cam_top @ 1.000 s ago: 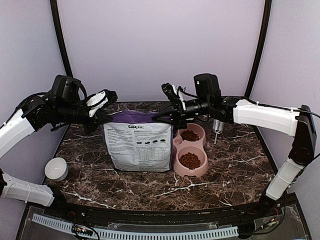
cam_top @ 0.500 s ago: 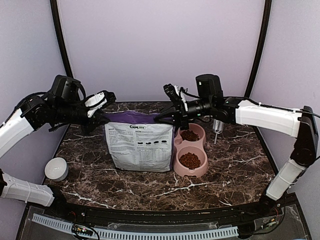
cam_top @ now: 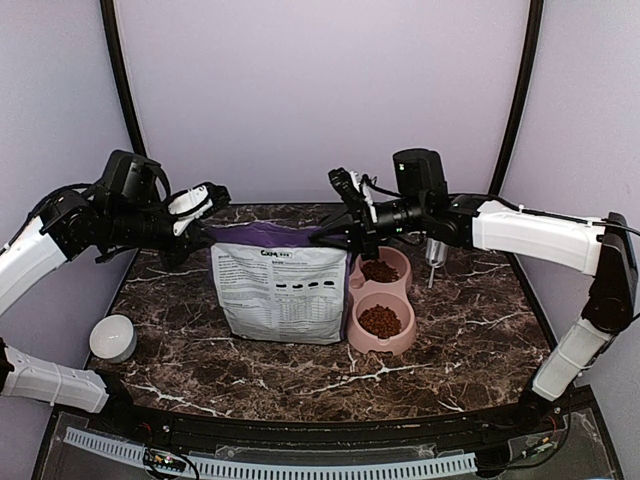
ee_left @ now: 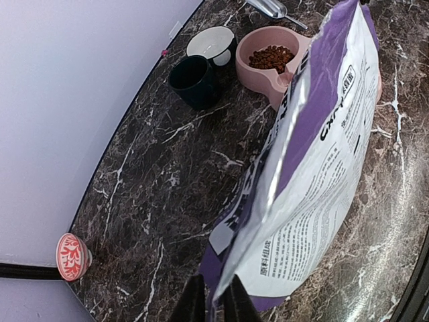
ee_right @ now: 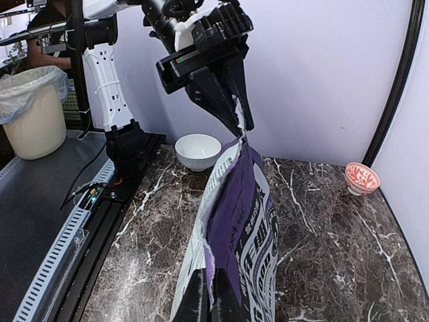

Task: Serve the pet food
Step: Press the seal on the pet food bag.

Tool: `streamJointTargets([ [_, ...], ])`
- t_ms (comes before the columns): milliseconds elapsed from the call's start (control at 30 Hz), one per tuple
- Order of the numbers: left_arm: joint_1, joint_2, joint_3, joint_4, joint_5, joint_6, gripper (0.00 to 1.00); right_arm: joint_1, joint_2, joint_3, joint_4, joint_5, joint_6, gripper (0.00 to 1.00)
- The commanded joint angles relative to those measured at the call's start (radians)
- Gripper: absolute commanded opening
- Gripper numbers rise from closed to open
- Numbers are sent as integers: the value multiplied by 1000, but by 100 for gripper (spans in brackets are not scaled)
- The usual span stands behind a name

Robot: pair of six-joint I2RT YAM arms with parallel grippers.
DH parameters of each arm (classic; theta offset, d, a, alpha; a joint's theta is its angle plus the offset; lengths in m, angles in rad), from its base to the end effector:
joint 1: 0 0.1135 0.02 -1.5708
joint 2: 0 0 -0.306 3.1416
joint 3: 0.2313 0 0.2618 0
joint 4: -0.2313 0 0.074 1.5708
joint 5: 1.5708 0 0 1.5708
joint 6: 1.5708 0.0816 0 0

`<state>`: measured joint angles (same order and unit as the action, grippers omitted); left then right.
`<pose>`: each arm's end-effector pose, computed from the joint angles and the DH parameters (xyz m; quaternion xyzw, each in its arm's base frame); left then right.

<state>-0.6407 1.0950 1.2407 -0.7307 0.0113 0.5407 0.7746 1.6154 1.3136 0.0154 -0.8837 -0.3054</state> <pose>0.2023 -0.1520 0.3960 0.4929 0.7302 -0.0286 0.4723 0.2528 0.3356 0.3652 -0.5918 0.4892 0.4589 0.4470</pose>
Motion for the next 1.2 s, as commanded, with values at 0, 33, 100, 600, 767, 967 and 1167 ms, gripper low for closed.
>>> streamJointTargets([
  [0, 19, -27, 23, -55, -98, 5, 13, -24, -52, -10, -5, -50, 0, 0],
  [33, 19, -27, 23, -55, -101, 6, 12, -25, -51, -8, -5, -51, 0, 0],
  [100, 19, -31, 22, -52, -90, 8, 8, -24, -52, -9, -4, -51, 0, 0],
  [600, 19, 10, 91, 2, 175, 11, 32, -25, -59, -22, 16, -53, 9, 0],
  [767, 19, 53, 100, 2, 206, 26, 24, -24, -60, -24, 19, -54, 12, 0],
  [967, 19, 65, 104, 11, 200, 38, 0, -24, -65, -28, 21, -53, 12, 0],
  [1167, 19, 42, 113, 17, 216, 34, 0, -24, -65, -30, 24, -53, 12, 0],
])
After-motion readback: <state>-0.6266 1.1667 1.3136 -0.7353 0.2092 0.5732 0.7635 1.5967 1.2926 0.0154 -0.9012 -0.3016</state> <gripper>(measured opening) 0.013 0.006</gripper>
